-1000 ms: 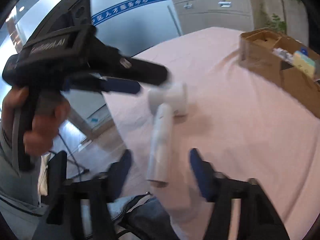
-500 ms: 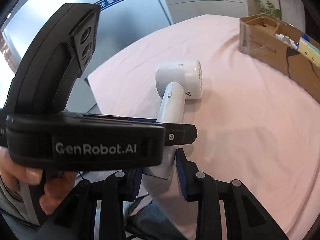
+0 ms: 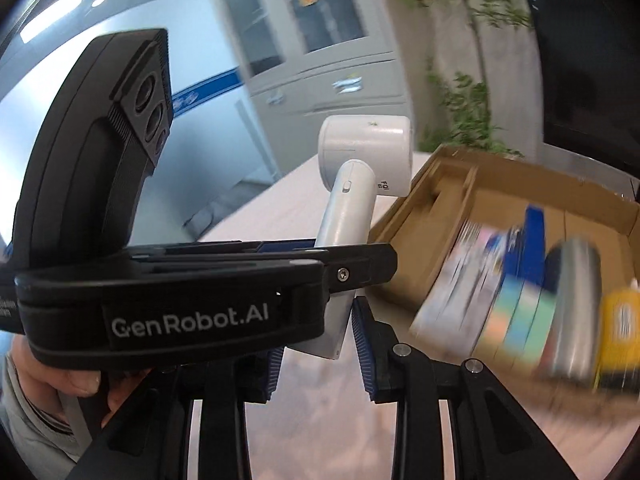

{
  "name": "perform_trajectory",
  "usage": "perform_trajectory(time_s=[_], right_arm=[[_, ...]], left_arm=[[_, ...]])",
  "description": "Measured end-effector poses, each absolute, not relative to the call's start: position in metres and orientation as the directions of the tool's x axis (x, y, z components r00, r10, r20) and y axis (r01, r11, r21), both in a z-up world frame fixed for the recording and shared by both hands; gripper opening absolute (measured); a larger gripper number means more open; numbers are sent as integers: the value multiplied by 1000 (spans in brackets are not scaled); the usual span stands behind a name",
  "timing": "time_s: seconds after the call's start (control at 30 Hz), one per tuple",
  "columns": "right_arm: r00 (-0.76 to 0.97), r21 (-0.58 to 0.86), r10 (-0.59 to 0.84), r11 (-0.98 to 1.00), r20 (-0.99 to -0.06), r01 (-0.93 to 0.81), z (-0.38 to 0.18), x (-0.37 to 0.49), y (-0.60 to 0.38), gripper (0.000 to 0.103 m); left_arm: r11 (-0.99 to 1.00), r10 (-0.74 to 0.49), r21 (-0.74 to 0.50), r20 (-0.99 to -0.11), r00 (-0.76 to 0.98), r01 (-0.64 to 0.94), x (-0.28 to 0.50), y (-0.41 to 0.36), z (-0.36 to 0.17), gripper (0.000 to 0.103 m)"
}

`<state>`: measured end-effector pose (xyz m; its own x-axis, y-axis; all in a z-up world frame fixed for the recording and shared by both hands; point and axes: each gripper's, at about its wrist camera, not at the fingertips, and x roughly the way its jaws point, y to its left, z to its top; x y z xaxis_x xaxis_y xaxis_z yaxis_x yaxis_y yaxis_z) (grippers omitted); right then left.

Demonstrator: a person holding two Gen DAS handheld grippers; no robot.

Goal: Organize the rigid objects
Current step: 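Carry the hair dryer into the cardboard compartment of the box and release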

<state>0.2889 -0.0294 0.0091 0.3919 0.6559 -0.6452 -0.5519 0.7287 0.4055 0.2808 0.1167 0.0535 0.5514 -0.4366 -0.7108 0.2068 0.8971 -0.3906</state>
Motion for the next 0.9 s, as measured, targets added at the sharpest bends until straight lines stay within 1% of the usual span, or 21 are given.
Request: perform_trajectory(time_s=[0.13,0.23,0.27,0.3,0.37,0.47,0.63,0.7,0.73,0.83,0.9], right_arm=[[358,464,646,747,-674,-476,-9,361,-21,34],[329,483,630,763,-703,-430,-40,410,-11,35],[309,492,630,762,-712,-420,-52,422,-8,34],[293,496,627,764,-722,-413,-58,428,-5,34],[300,459,602,778,-740,-428,-68,425,1,34],[294,456,608,769,-737,-447,-83,429,6,34],[308,410,595,767,-742,-494,-81,417,13,33],[296,416,600,761,-743,-497,-80,414,14,33],[295,414,598,762,-745,-498,-74,404,14,33],[282,406,587,765,-759,-500,-81,400,17,31],[265,411,581,768,-769,-491,-86,400,19,27]], left_arm=[[871,-491,-432,-741,458,234,349,118,26,33],[866,-498,-460,-766,406,194,372,124,-3,33],[864,-502,-470,-770,394,181,375,127,-12,30],[856,-514,-487,-766,387,174,376,129,-19,30],[842,-535,-513,-749,392,167,374,134,-27,30],[815,-565,-565,-722,399,132,371,140,-30,30],[808,-564,-579,-707,427,108,361,148,-28,29],[804,-566,-586,-699,438,103,357,152,-32,29],[804,-560,-589,-698,446,88,355,153,-34,28],[813,-530,-581,-712,461,38,353,159,-40,26],[827,-501,-562,-729,467,9,353,164,-43,24]])
